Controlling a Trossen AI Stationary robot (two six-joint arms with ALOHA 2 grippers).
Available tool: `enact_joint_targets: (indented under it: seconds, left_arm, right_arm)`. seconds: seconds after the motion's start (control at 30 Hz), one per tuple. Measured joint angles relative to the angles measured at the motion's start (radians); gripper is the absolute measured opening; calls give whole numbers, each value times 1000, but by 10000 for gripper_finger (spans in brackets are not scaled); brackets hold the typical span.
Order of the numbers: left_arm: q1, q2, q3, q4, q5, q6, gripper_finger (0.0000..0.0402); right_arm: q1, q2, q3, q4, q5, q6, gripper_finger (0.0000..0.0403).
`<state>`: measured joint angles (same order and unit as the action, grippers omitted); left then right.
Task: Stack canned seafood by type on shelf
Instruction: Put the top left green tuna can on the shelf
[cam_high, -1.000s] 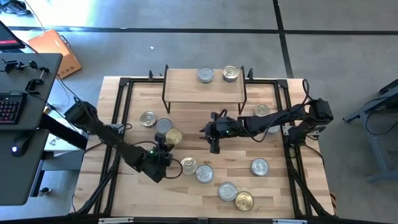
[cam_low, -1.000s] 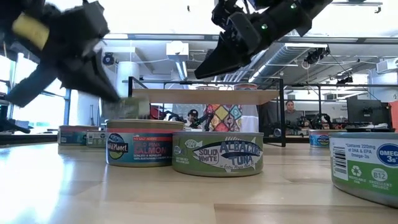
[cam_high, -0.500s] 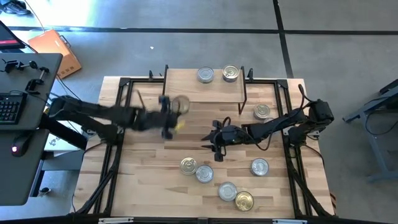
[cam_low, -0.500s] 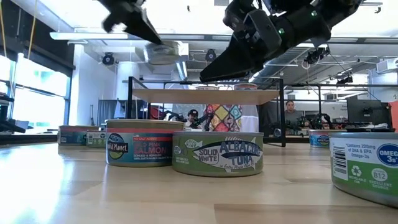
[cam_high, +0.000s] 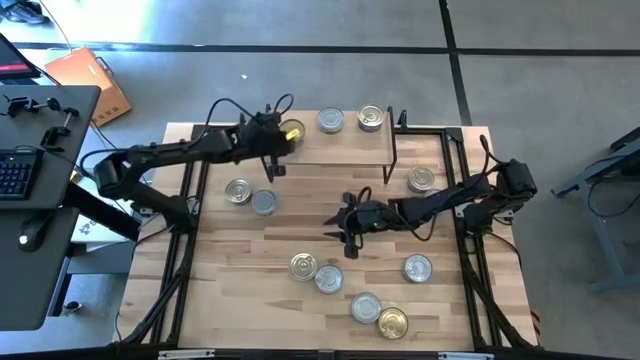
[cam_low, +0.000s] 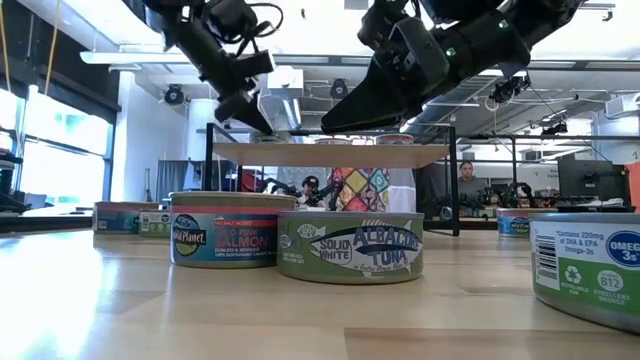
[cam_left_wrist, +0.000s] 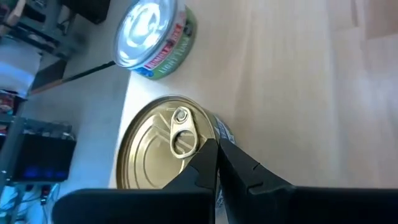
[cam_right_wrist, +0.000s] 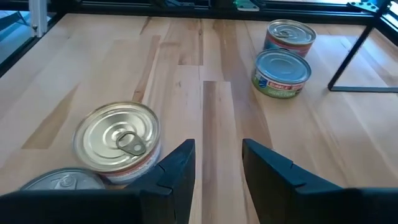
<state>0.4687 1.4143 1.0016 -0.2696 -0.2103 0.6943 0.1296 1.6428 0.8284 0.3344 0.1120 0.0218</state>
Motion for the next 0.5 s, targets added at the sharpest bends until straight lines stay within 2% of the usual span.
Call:
enact_joint_targets:
  seconds: [0.37, 0.5]
  left_arm:
    - [37, 12, 0, 32, -14, 59, 3]
    - [37, 13, -2, 38, -43, 87, 28]
  right_arm:
    - [-18, 0, 0, 1, 1, 16, 124]
    - [-18, 0, 0, 1, 1, 24, 124]
